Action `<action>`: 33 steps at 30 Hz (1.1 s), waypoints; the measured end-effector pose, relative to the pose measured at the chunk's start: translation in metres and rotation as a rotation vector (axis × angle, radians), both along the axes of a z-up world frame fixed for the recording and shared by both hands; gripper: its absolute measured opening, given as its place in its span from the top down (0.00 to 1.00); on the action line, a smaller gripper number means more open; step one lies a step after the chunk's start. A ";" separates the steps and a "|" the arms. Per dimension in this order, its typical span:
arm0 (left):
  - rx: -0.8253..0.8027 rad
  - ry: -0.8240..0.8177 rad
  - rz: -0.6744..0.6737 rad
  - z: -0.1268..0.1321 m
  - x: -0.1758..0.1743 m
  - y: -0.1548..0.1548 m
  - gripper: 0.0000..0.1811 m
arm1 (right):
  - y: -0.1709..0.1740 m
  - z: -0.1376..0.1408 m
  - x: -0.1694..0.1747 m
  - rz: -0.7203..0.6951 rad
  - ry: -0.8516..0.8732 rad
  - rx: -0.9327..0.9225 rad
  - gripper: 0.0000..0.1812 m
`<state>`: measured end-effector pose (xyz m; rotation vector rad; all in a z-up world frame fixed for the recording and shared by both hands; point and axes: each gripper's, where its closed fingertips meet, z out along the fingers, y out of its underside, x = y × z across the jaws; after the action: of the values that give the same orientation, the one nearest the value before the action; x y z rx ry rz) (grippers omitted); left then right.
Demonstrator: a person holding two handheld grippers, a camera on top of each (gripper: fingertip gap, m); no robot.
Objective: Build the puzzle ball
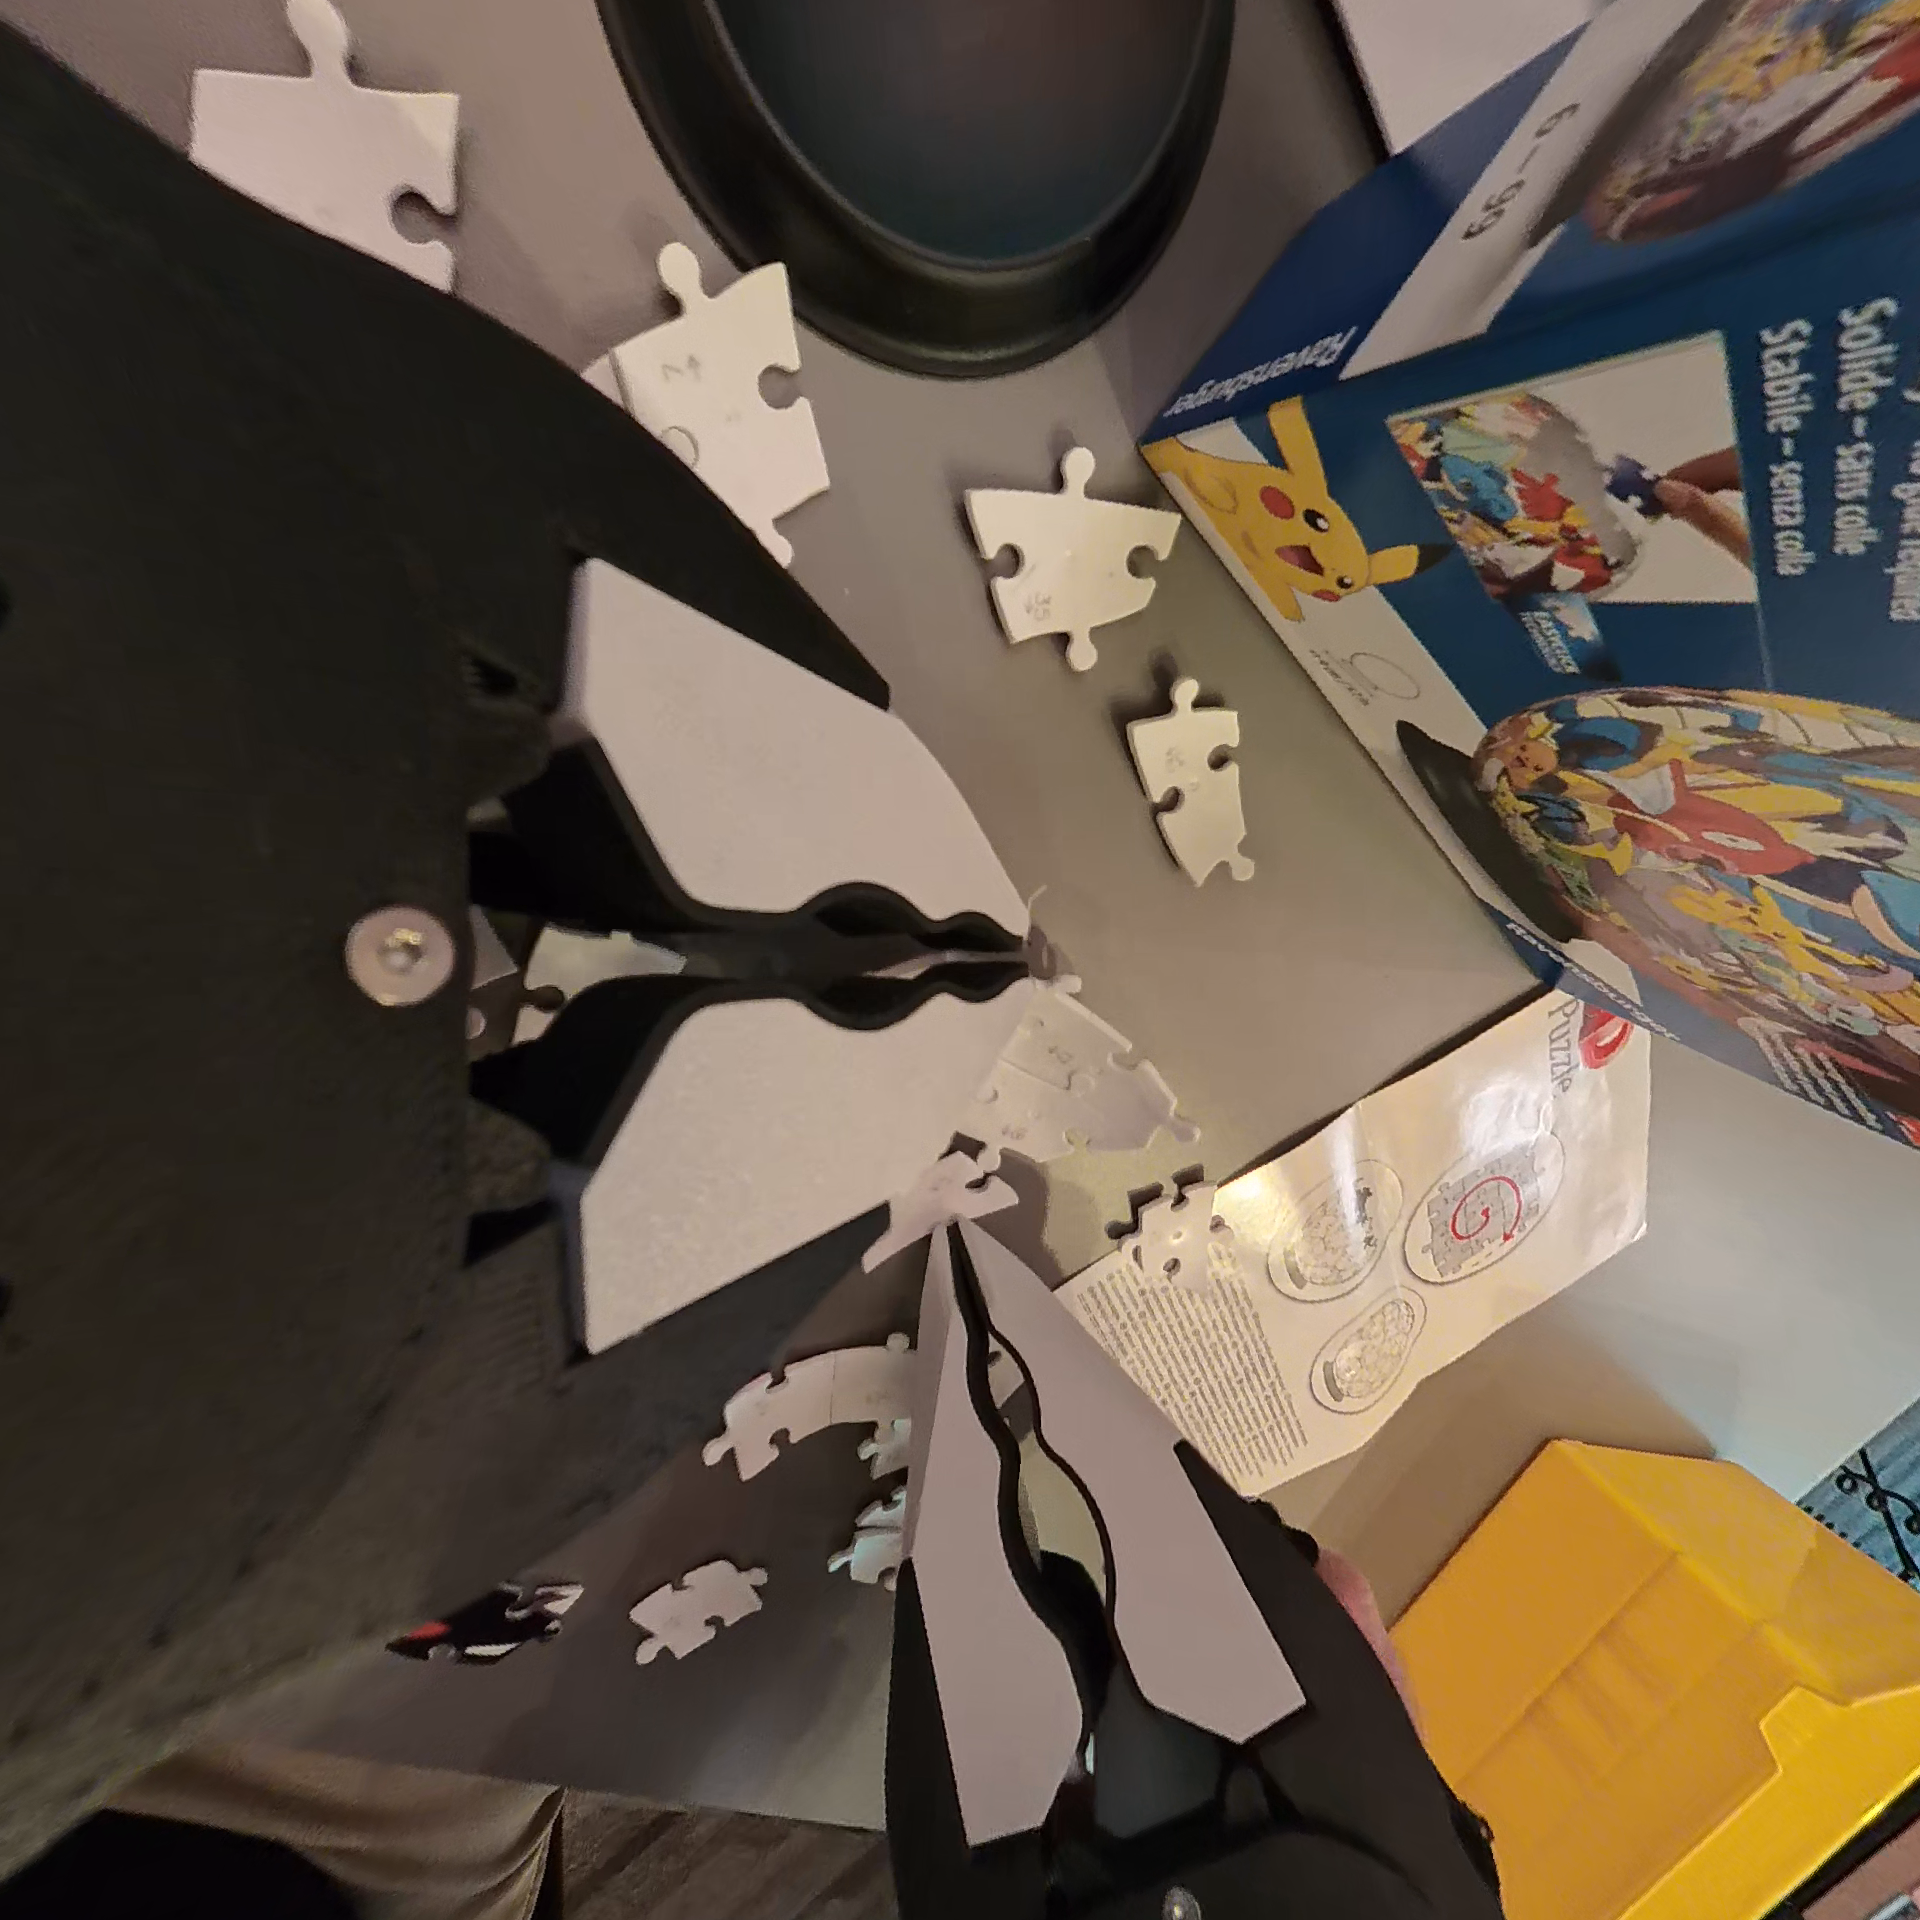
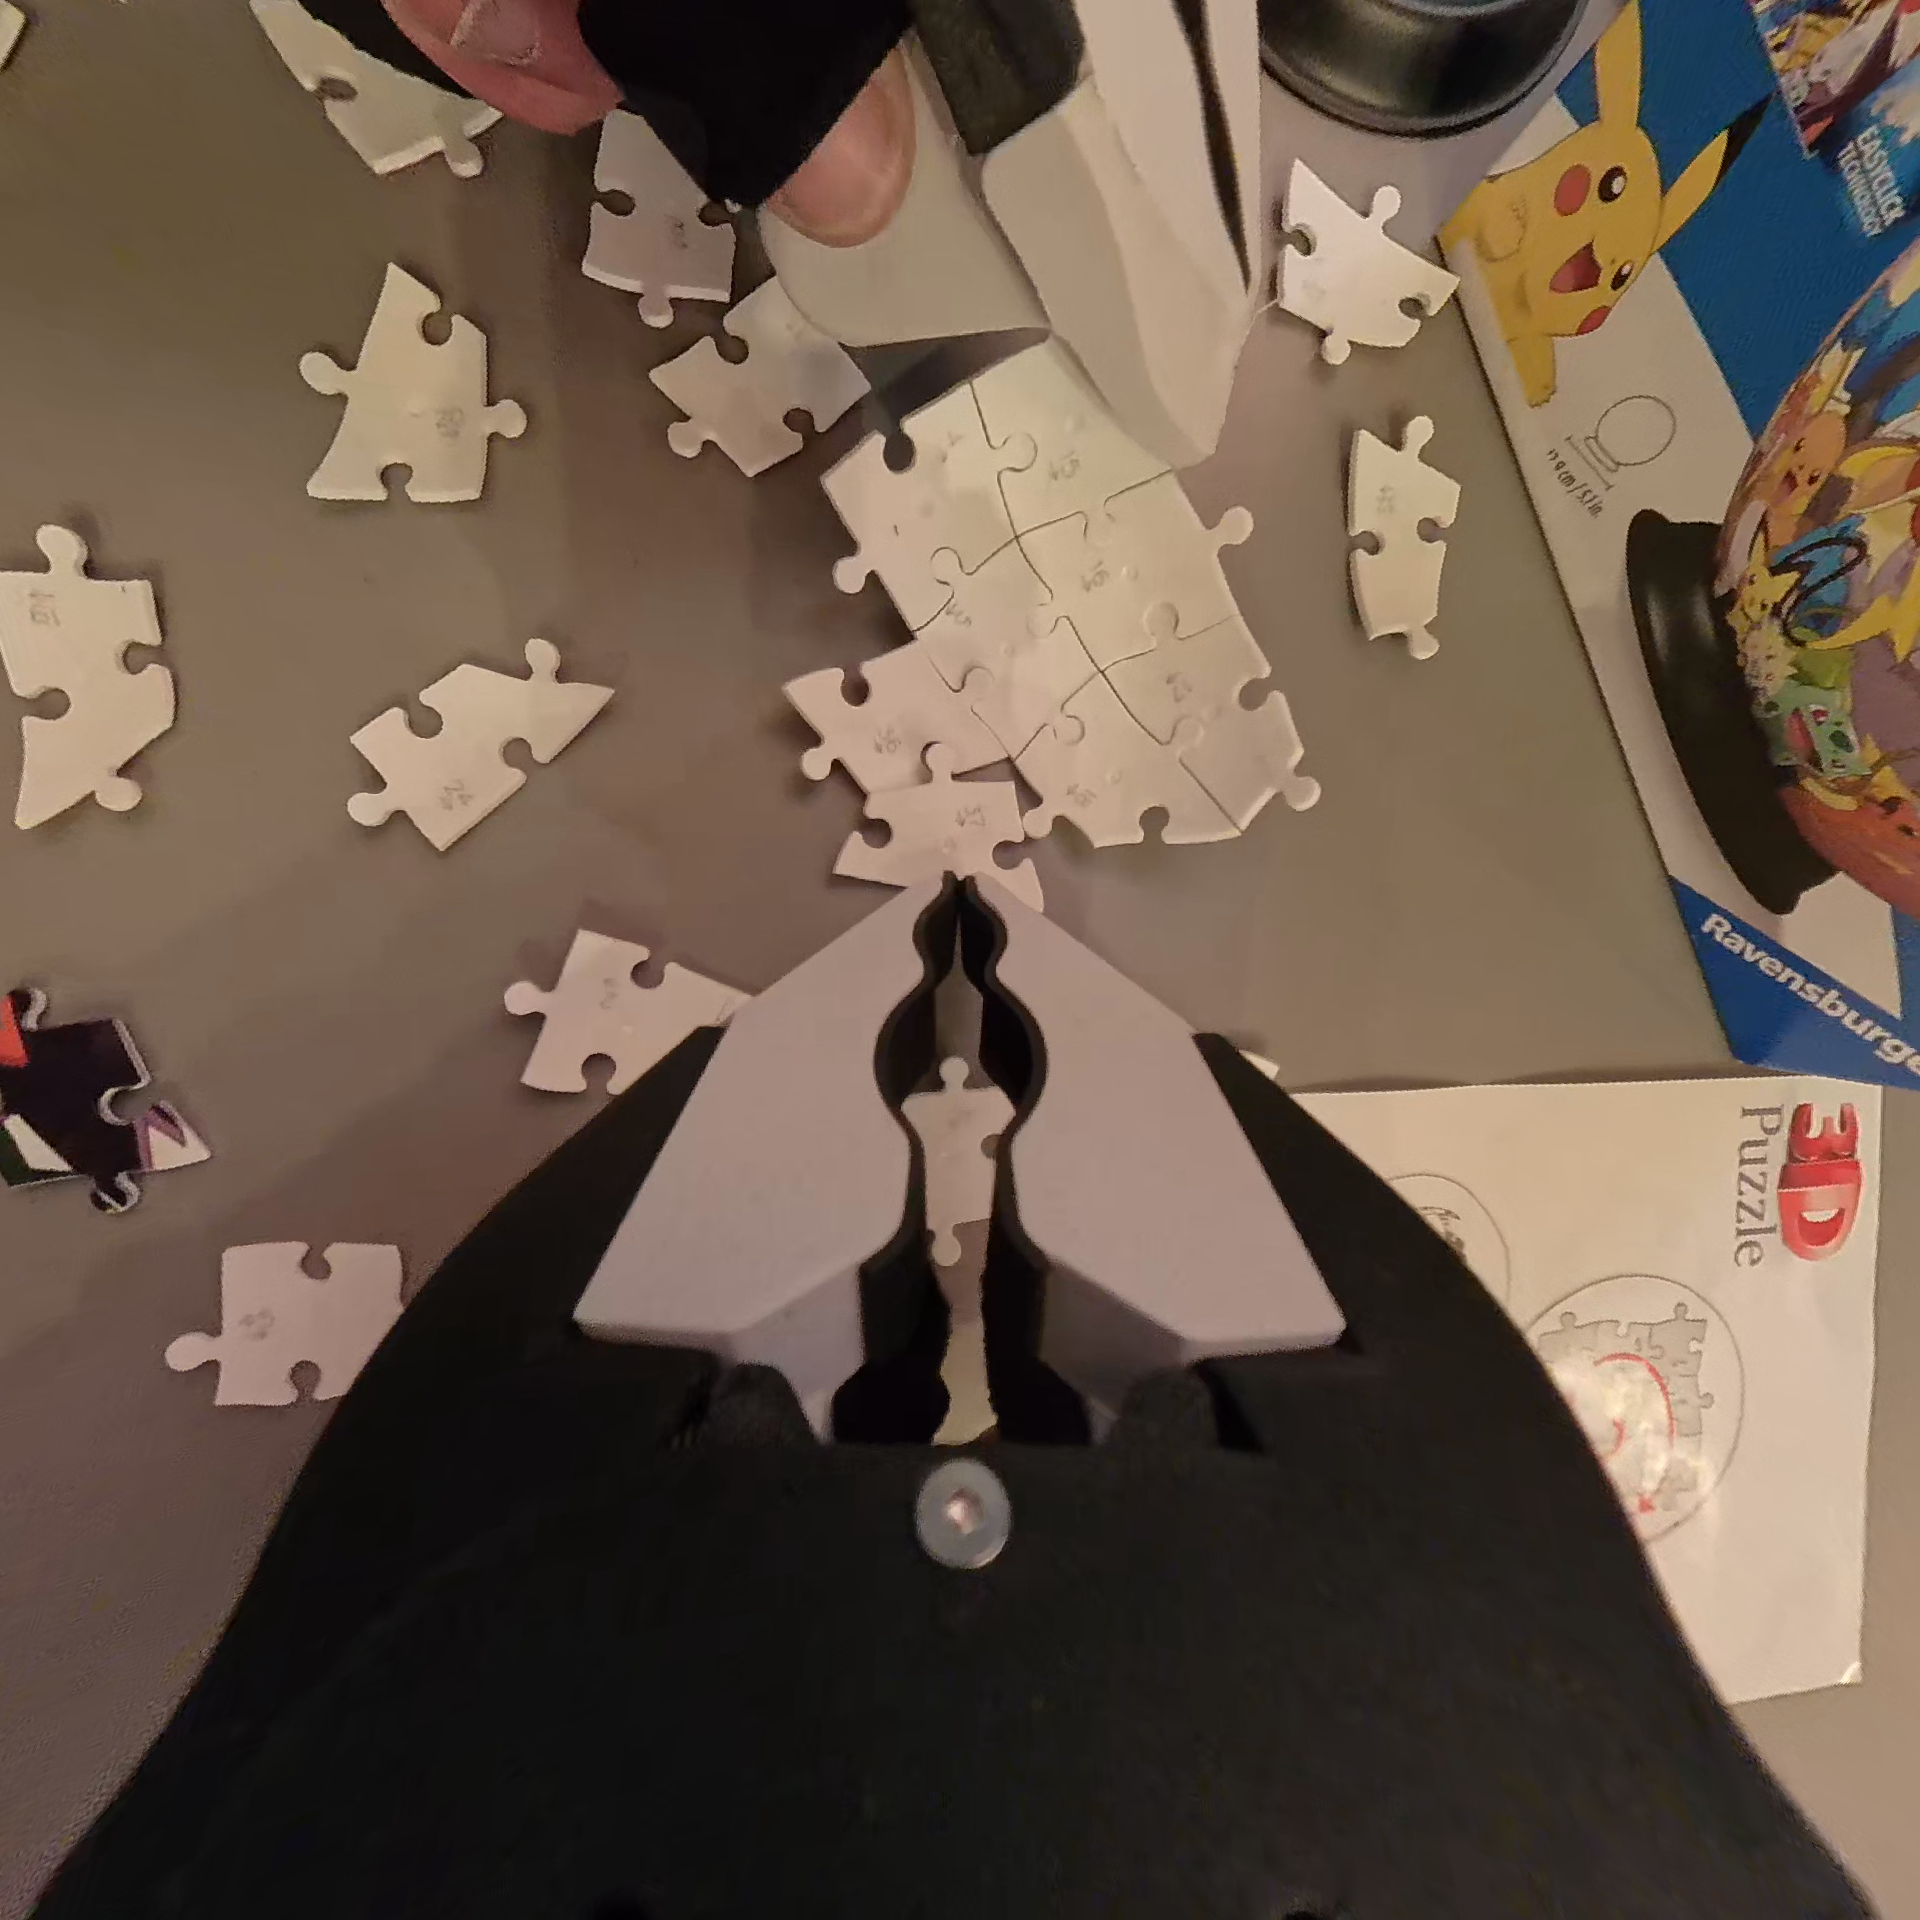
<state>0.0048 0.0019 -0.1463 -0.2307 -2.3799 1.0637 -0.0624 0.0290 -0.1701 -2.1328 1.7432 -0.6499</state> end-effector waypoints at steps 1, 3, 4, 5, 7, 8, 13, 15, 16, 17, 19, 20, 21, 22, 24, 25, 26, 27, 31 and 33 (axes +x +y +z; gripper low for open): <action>0.001 0.001 -0.003 0.000 -0.001 0.000 0.99 | -0.001 0.000 0.000 0.004 -0.001 -0.015 1.00; 0.001 -0.006 -0.007 0.000 -0.001 -0.001 0.99 | -0.002 0.000 0.000 0.010 -0.004 -0.026 1.00; 0.002 -0.011 -0.008 0.000 -0.001 -0.001 0.99 | -0.002 0.000 0.000 0.015 -0.006 -0.034 1.00; 0.003 -0.013 -0.010 0.000 -0.001 -0.001 0.99 | -0.003 0.000 0.000 0.015 -0.007 -0.040 1.00; 0.004 -0.012 -0.012 -0.001 -0.002 -0.001 0.99 | -0.002 0.003 0.001 0.008 -0.019 -0.024 1.00; 0.004 -0.011 -0.014 -0.001 -0.002 -0.001 0.99 | -0.001 0.004 0.000 -0.002 -0.021 -0.004 1.00; 0.004 -0.012 -0.017 -0.001 -0.003 -0.001 0.99 | -0.004 -0.001 -0.008 -0.060 -0.008 0.093 0.91; 0.005 -0.011 -0.017 -0.001 -0.003 -0.001 0.99 | -0.003 -0.001 -0.007 -0.063 -0.012 0.118 0.92; 0.005 -0.009 -0.016 -0.001 -0.003 -0.001 0.99 | -0.001 -0.002 -0.007 -0.063 -0.014 0.135 0.92; 0.006 -0.009 -0.017 -0.002 -0.003 -0.001 0.99 | -0.002 -0.002 -0.006 -0.059 -0.014 0.130 0.94; 0.006 -0.007 -0.019 -0.002 -0.004 -0.001 0.99 | -0.002 -0.002 -0.006 -0.055 -0.015 0.123 0.98; 0.005 -0.007 -0.020 -0.001 -0.004 -0.001 0.99 | -0.002 -0.002 -0.005 -0.051 -0.018 0.134 0.98; 0.005 -0.007 -0.019 -0.001 -0.004 -0.002 0.99 | -0.001 -0.002 -0.005 -0.048 -0.020 0.141 0.98; 0.005 -0.006 -0.019 -0.001 -0.004 -0.002 0.99 | -0.001 -0.002 -0.005 -0.044 -0.021 0.145 0.98; 0.004 -0.007 -0.021 -0.001 -0.004 -0.002 0.99 | -0.001 -0.002 -0.006 -0.037 -0.021 0.142 0.98; 0.004 -0.006 -0.019 -0.001 -0.004 -0.003 0.99 | 0.000 -0.001 -0.007 -0.031 -0.019 0.141 0.98; 0.004 -0.004 -0.017 -0.001 -0.004 -0.003 0.99 | 0.001 0.000 -0.007 -0.026 -0.021 0.141 0.98; 0.005 -0.001 -0.017 -0.001 -0.004 -0.003 0.99 | 0.001 0.001 -0.007 -0.022 -0.023 0.138 0.98; 0.013 -0.006 -0.022 -0.002 -0.003 -0.003 0.99 | 0.000 0.006 -0.009 -0.008 -0.008 0.087 0.98; 0.017 -0.014 -0.026 -0.002 -0.003 -0.003 0.99 | -0.002 0.008 -0.010 -0.005 0.003 0.057 0.98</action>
<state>0.0017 -0.0008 -0.1479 -0.2626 -2.3905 1.0332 -0.0721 0.0270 -0.1622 -2.0934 1.7482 -0.5913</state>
